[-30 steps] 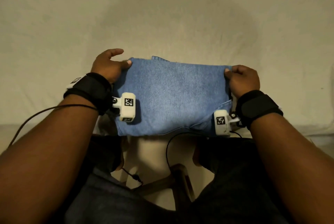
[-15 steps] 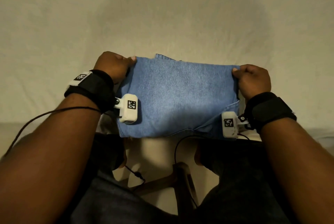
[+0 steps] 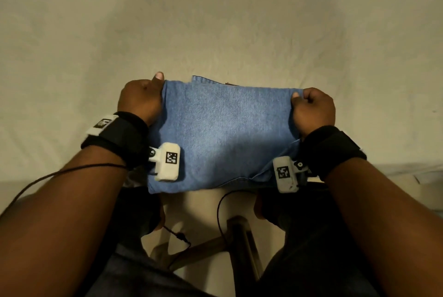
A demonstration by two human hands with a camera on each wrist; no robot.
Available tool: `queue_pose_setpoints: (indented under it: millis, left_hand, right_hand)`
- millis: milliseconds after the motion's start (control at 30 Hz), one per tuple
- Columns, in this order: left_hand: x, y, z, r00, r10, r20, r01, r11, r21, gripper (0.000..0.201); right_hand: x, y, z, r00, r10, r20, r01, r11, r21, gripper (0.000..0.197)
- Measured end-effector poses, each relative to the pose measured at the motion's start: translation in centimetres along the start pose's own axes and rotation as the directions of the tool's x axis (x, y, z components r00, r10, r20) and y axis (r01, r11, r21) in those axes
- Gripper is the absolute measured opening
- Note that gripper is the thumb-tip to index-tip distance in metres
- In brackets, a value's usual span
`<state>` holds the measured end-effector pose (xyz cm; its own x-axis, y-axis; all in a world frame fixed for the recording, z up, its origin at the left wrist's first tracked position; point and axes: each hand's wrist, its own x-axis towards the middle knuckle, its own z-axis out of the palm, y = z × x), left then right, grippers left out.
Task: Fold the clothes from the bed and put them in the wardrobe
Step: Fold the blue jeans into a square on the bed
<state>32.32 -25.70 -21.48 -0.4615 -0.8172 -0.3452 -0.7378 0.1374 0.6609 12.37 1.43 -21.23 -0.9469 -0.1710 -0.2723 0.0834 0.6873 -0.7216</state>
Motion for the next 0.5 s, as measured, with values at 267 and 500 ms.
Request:
queue_pose_setpoints:
  millis: [267,500]
  left_hand:
    - [1.9,-0.3,-0.8,0.992,0.023,-0.126,-0.003,0.988,0.156,0.060]
    - [2.7,-1.0,-0.2,0.999,-0.031,-0.026,0.033,0.997,0.075,0.057]
  right_hand:
    - [1.2,-0.4,-1.4,0.993,0.049,-0.111,-0.049,0.999,-0.004,0.024]
    - [0.4,-0.4,-1.2,0.998,0.058,-0.030,-0.061,0.994,-0.088,0.016]
